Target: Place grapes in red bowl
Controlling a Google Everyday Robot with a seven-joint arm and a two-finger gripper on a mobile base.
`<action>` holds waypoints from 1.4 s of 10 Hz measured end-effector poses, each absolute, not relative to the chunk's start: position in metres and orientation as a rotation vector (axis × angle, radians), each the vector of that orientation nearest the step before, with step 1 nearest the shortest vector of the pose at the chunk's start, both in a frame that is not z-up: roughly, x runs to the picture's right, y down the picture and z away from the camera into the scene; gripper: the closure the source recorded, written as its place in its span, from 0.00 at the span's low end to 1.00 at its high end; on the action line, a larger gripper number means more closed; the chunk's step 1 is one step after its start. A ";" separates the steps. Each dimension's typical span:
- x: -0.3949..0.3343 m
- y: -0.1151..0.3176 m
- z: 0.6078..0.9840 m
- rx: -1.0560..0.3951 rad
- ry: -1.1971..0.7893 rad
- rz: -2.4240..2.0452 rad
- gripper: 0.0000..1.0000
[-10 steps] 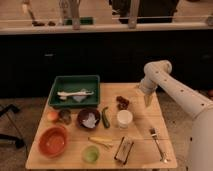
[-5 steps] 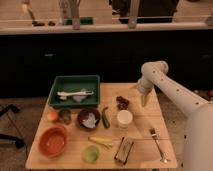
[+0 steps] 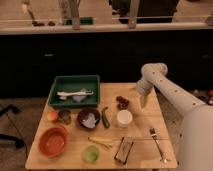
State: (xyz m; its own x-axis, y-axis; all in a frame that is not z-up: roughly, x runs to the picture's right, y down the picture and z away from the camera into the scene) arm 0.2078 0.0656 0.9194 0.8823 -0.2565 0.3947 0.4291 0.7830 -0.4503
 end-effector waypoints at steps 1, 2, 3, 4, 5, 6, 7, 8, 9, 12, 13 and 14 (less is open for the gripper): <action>0.203 0.067 0.922 -0.562 -0.329 -0.385 0.20; 0.203 0.066 0.924 -0.560 -0.334 -0.386 0.20; 0.207 0.067 0.925 -0.568 -0.335 -0.383 0.20; 0.209 0.070 0.928 -0.575 -0.345 -0.373 0.20; 0.209 0.073 0.931 -0.584 -0.353 -0.368 0.20; 0.206 0.074 0.934 -0.588 -0.361 -0.366 0.20; 0.204 0.075 0.937 -0.594 -0.367 -0.369 0.20; 0.202 0.076 0.940 -0.597 -0.373 -0.369 0.20; 0.204 0.076 0.942 -0.601 -0.379 -0.371 0.20; 0.204 0.077 0.938 -0.581 -0.402 -0.388 0.20; 0.204 0.078 0.931 -0.557 -0.416 -0.419 0.20; 0.197 0.079 0.927 -0.542 -0.434 -0.459 0.20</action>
State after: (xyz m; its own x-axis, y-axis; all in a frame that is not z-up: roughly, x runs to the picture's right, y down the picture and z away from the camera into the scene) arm 0.1968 0.0795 0.9269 0.8116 -0.2972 0.5030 0.5191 0.7619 -0.3875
